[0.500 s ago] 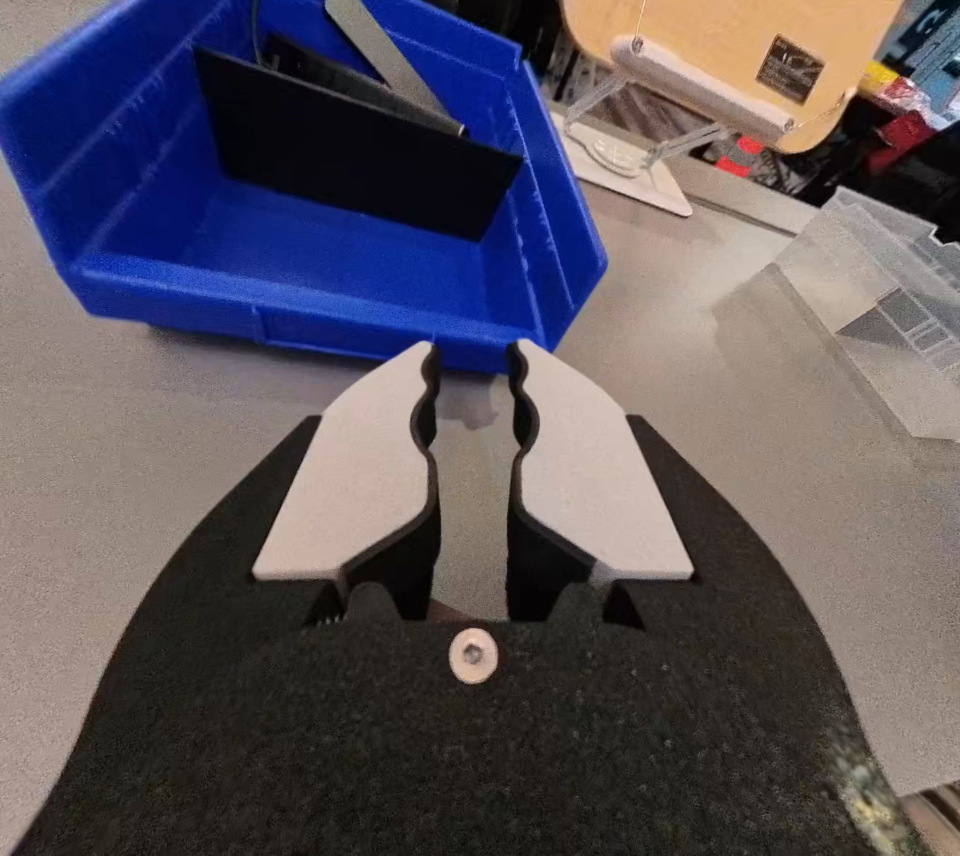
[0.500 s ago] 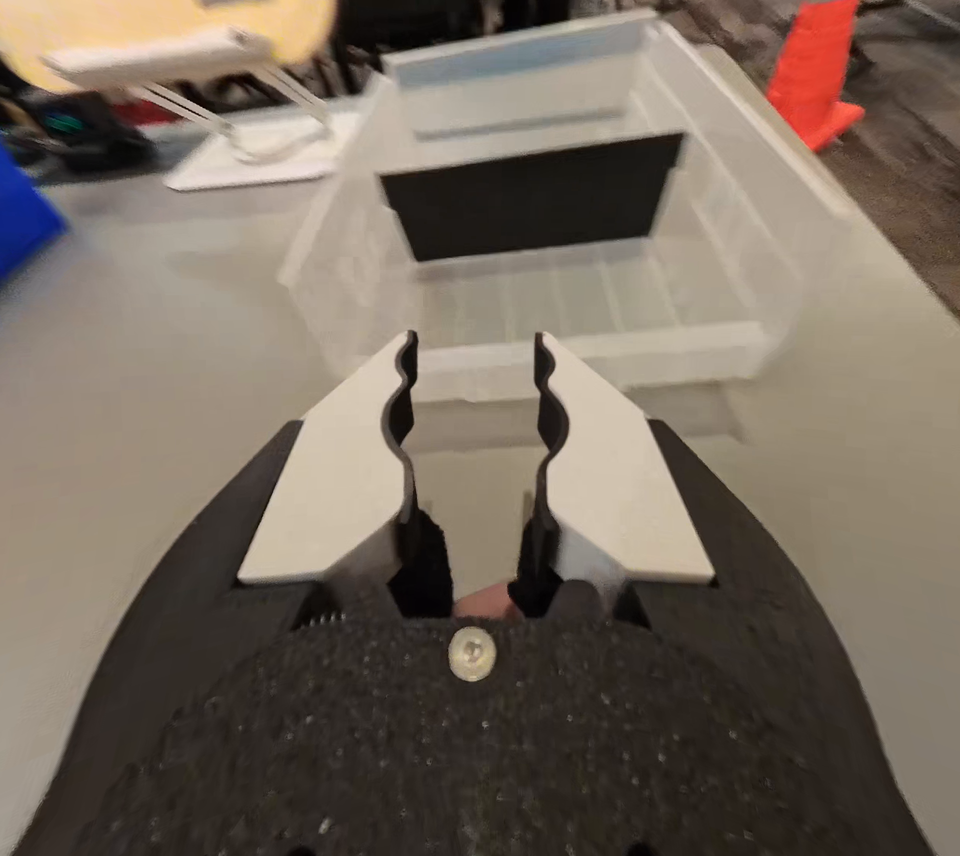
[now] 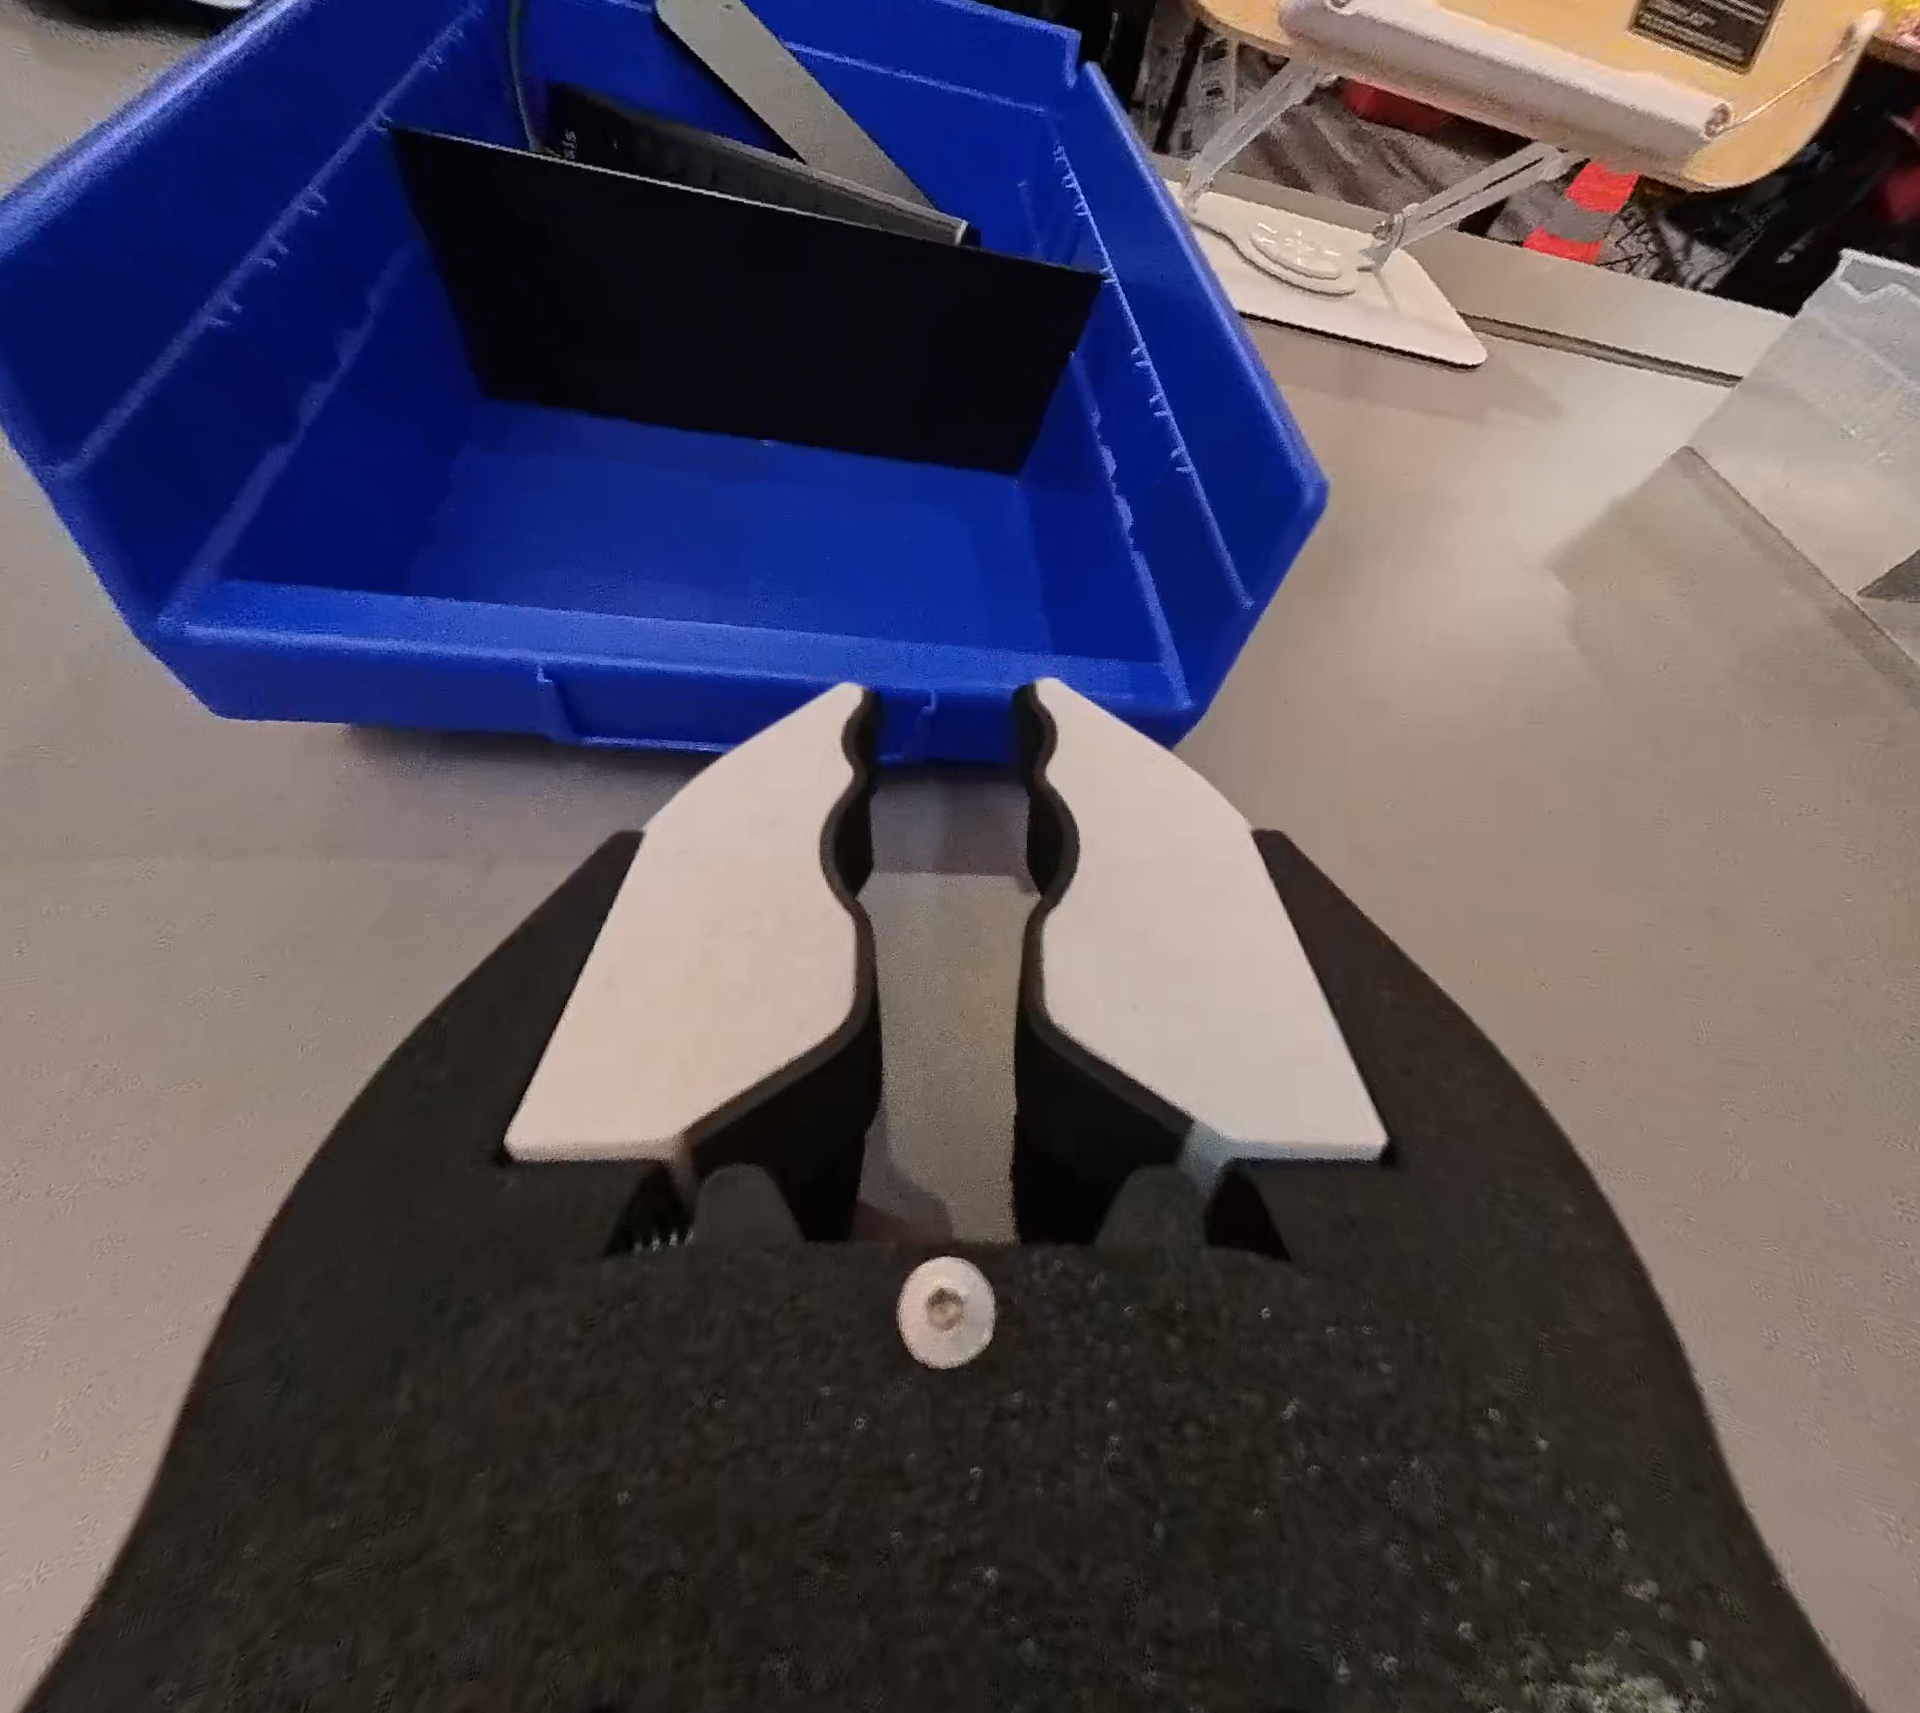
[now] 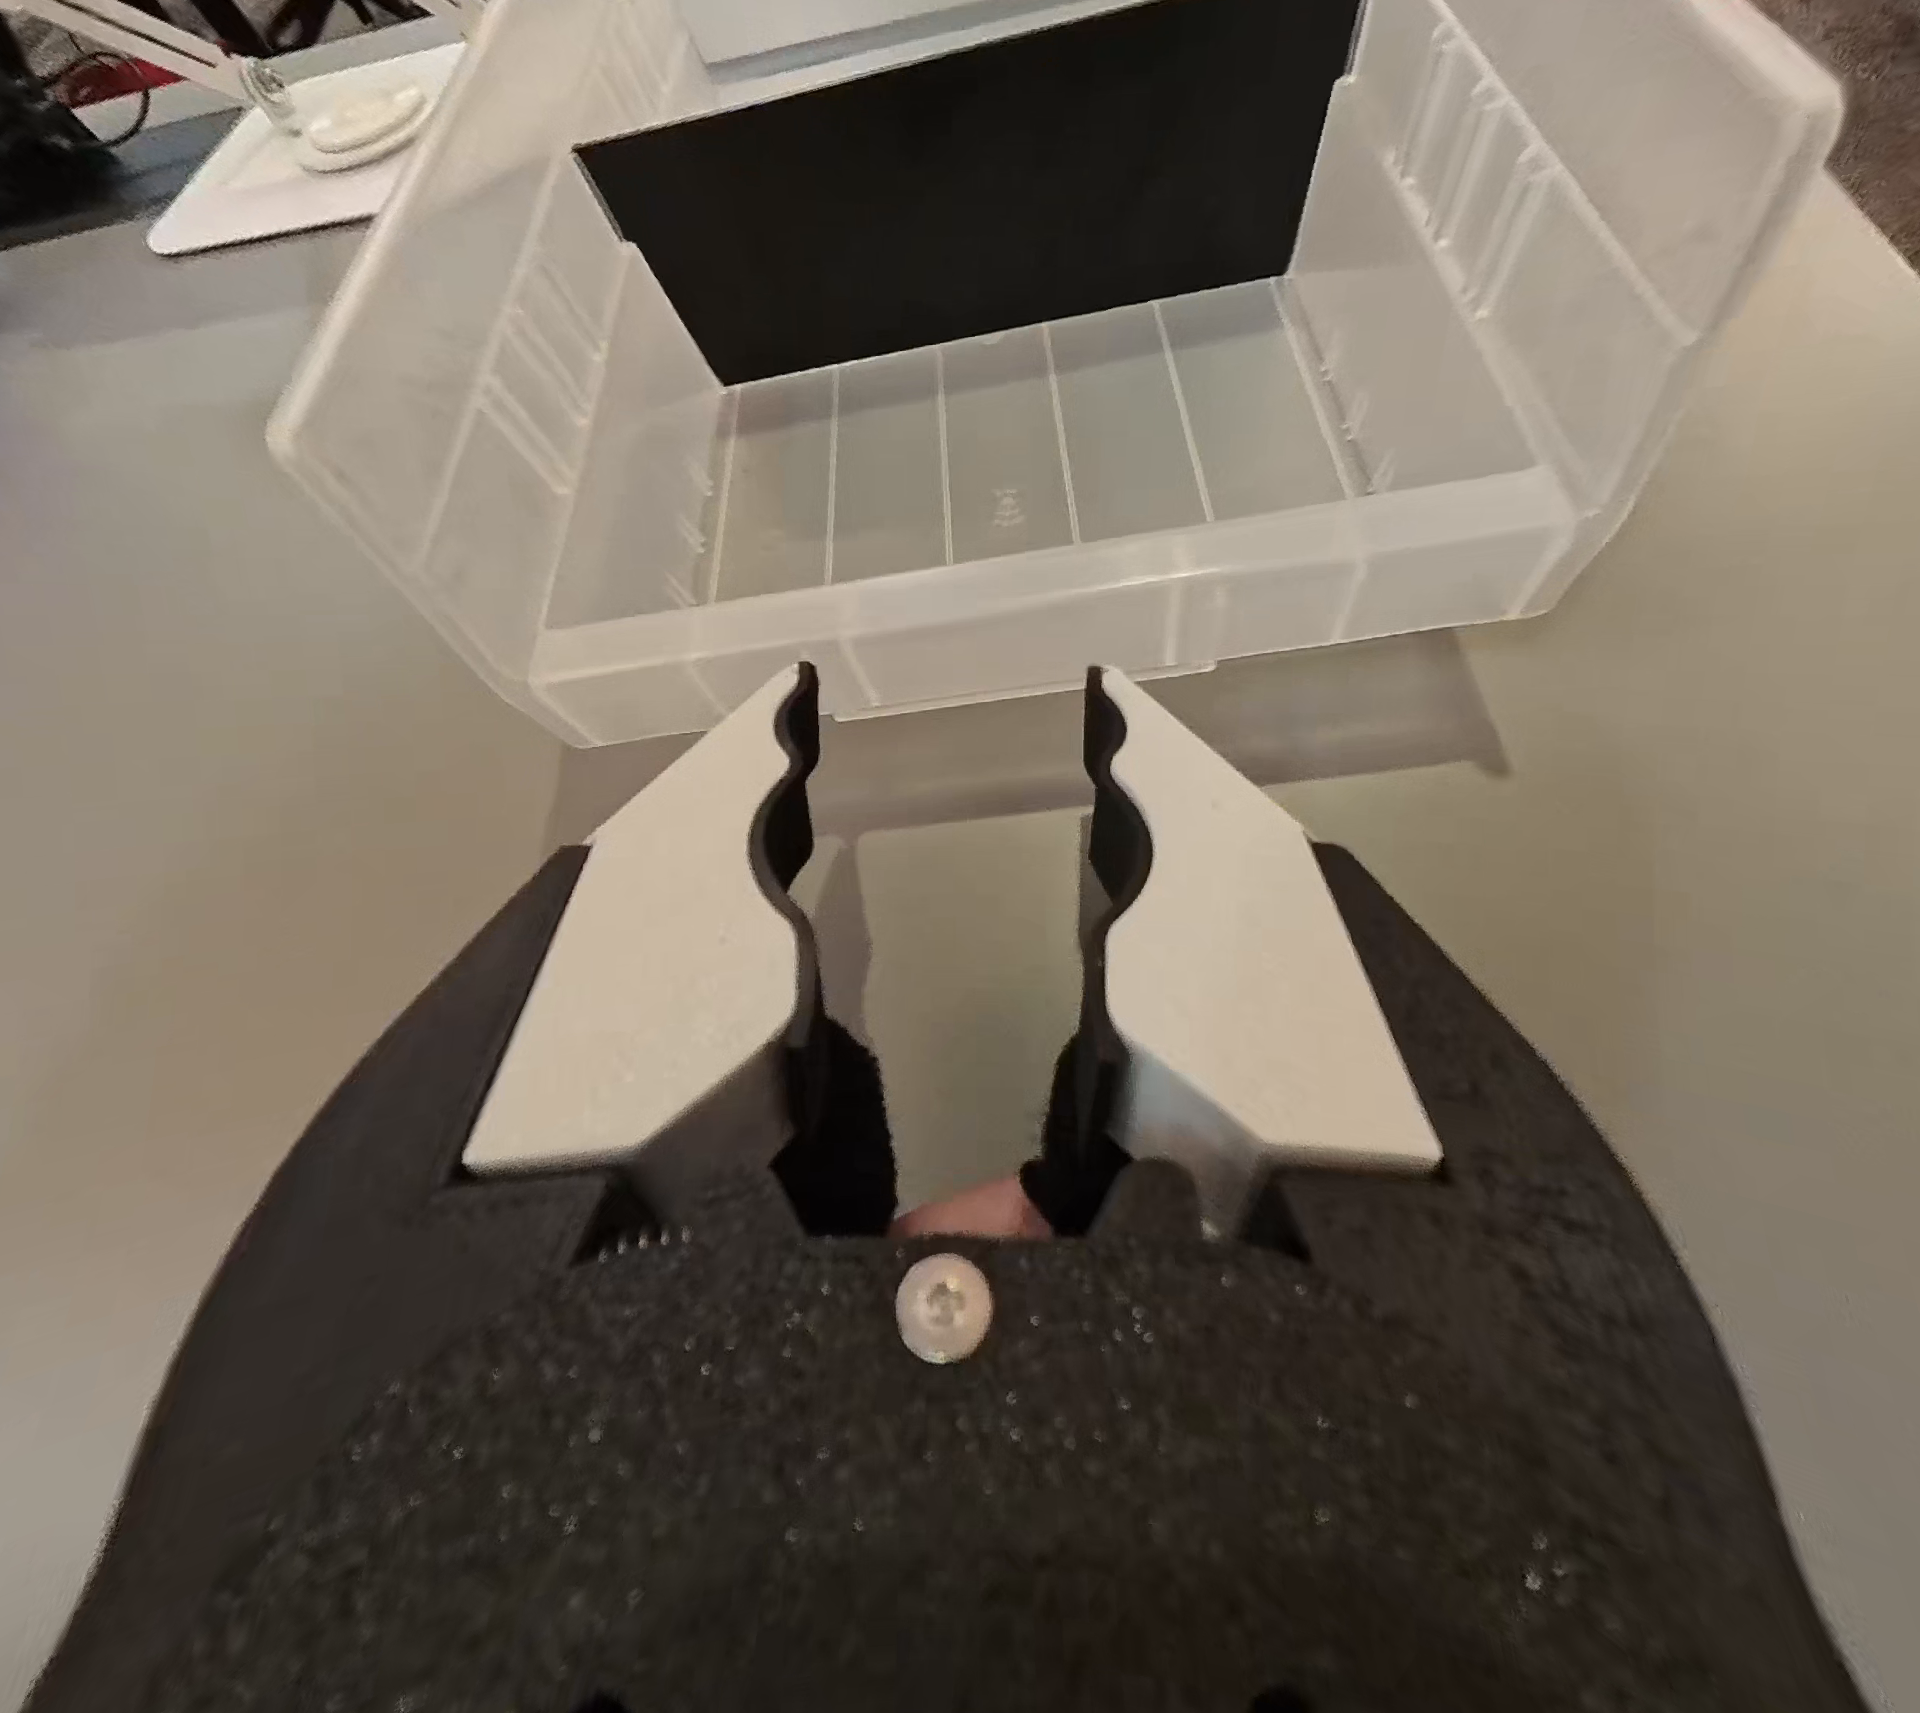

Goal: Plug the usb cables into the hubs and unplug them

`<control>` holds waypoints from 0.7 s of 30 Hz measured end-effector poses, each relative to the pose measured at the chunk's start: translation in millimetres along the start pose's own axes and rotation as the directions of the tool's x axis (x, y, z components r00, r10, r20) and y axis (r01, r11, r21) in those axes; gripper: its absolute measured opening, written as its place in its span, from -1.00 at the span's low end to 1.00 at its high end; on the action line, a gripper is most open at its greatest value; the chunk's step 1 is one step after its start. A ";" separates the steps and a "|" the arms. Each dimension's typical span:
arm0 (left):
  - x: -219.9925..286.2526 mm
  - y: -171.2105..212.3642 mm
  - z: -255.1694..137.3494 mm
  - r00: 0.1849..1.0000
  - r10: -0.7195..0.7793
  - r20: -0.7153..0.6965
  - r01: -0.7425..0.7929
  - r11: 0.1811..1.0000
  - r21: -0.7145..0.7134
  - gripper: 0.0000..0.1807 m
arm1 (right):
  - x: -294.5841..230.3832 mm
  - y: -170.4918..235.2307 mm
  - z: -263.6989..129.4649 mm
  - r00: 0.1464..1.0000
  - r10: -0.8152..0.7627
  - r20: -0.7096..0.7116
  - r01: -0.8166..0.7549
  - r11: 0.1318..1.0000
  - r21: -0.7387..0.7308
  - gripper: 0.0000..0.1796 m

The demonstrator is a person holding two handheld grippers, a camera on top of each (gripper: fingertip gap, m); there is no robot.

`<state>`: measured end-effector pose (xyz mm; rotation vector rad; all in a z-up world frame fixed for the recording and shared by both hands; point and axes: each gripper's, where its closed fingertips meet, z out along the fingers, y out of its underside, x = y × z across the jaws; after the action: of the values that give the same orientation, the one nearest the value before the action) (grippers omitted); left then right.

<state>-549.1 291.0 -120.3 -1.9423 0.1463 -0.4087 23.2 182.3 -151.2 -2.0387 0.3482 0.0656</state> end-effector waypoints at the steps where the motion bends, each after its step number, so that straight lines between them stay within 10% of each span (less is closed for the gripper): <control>1: -0.9 0.6 0.6 1.000 0.002 0.005 -0.002 1.000 -0.003 -0.73 | 0.6 0.0 0.5 1.000 0.015 0.007 -0.015 1.000 -0.002 -0.43; 12: 14.1 4.4 -4.2 0.998 0.057 -0.024 -0.057 0.998 -0.018 -0.73 | -1.3 -16.7 -10.8 0.999 -0.039 0.008 0.038 0.990 0.134 -0.24; 21: 20.9 13.1 -14.6 0.997 0.052 -0.052 -0.054 0.998 -0.038 -0.73 | -15.1 -21.8 -21.1 0.995 0.012 0.100 -0.027 0.989 0.142 -0.48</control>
<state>-533.5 267.0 -122.7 -1.9631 0.2406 -0.4234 12.5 176.6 -119.5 -1.8823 0.3024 0.1488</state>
